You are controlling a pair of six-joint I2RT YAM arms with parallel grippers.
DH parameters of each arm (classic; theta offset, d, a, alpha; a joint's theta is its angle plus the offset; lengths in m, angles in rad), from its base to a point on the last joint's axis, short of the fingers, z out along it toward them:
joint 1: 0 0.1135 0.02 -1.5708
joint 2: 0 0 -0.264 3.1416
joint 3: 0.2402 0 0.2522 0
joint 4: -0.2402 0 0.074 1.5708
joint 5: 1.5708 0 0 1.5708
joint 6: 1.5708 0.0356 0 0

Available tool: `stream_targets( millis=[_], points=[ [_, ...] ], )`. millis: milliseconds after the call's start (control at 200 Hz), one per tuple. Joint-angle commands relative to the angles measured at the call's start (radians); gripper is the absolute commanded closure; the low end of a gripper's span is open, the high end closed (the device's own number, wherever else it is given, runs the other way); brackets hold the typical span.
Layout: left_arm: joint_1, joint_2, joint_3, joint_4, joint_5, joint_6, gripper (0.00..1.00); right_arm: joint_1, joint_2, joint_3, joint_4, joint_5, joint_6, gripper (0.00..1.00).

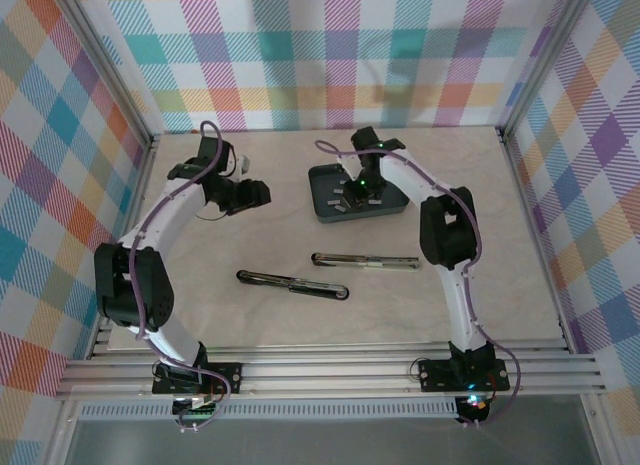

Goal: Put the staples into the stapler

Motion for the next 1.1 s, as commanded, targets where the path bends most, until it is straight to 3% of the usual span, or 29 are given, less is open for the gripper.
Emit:
stream_targets(
  millis=[0, 265, 530, 1095],
  points=[
    [0.003, 0.034, 0.044, -0.042, -0.001, 0.027, 0.41, -0.043, -0.032, -0.011, 0.014, -0.067, -0.126, 0.65],
    [0.004, 0.113, 0.076, -0.010, 0.050, 0.058, 0.41, -0.122, -0.079, -0.063, -0.010, -0.237, -0.529, 0.63],
    [0.002, 0.218, 0.144, -0.005, 0.089, 0.067, 0.42, -0.166, -0.065, -0.070, -0.023, -0.214, -0.889, 0.65],
    [0.002, 0.298, 0.240, -0.040, 0.103, 0.086, 0.41, -0.168, 0.034, 0.036, -0.044, -0.231, -0.992, 0.63]
  ],
)
